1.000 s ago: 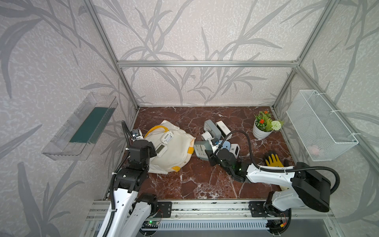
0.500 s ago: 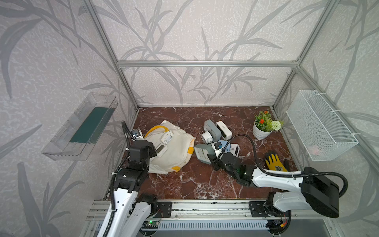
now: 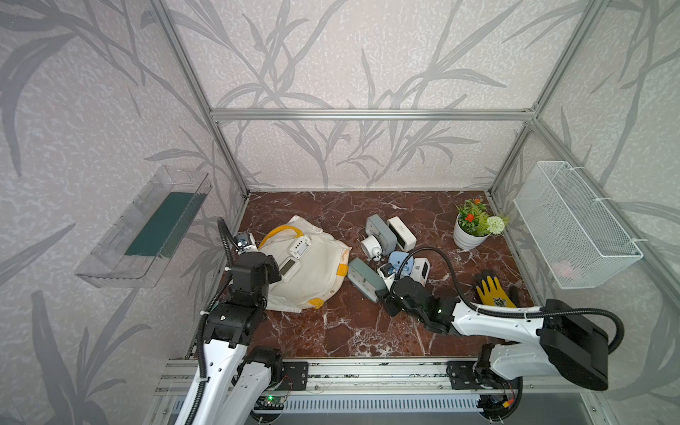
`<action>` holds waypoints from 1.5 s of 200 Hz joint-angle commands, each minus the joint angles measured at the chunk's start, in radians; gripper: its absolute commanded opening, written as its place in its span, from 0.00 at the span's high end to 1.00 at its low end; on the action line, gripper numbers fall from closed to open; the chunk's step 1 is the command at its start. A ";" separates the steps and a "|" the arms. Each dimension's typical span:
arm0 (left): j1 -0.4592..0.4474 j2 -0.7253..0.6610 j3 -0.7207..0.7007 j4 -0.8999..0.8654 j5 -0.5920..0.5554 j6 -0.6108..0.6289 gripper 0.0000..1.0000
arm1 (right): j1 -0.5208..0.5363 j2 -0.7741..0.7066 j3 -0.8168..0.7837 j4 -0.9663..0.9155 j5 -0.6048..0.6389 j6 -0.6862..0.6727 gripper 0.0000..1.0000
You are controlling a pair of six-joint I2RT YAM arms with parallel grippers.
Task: Take the alarm clock out of the canvas bag
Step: Place the alarm at the center of the board.
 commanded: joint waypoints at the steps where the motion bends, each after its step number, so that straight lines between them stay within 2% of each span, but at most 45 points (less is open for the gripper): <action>1: 0.006 -0.013 -0.006 -0.002 -0.011 -0.016 1.00 | 0.006 0.020 0.049 -0.028 -0.005 -0.015 0.44; 54: 0.006 -0.020 -0.010 -0.009 -0.011 -0.017 1.00 | 0.002 0.111 0.136 -0.036 -0.041 -0.049 0.42; 128: 0.005 -0.030 -0.004 -0.011 -0.008 -0.007 1.00 | -0.052 0.156 0.205 -0.071 -0.082 -0.036 0.72; 156: 0.006 -0.031 -0.004 -0.003 0.001 -0.007 1.00 | -0.067 0.197 0.276 -0.114 -0.045 -0.025 0.78; 202: 0.006 -0.045 -0.004 0.008 0.024 0.003 1.00 | -0.073 0.314 0.426 -0.158 0.053 0.003 0.78; 253: 0.005 -0.061 -0.003 0.005 0.059 0.031 1.00 | -0.110 0.430 0.509 -0.142 0.030 0.053 0.76; 285: 0.005 -0.072 -0.012 0.028 0.114 0.053 1.00 | -0.123 0.430 0.505 -0.138 0.030 0.063 0.63; 300: 0.006 -0.076 -0.019 0.044 0.137 0.054 1.00 | -0.125 0.424 0.504 -0.139 0.026 0.062 0.51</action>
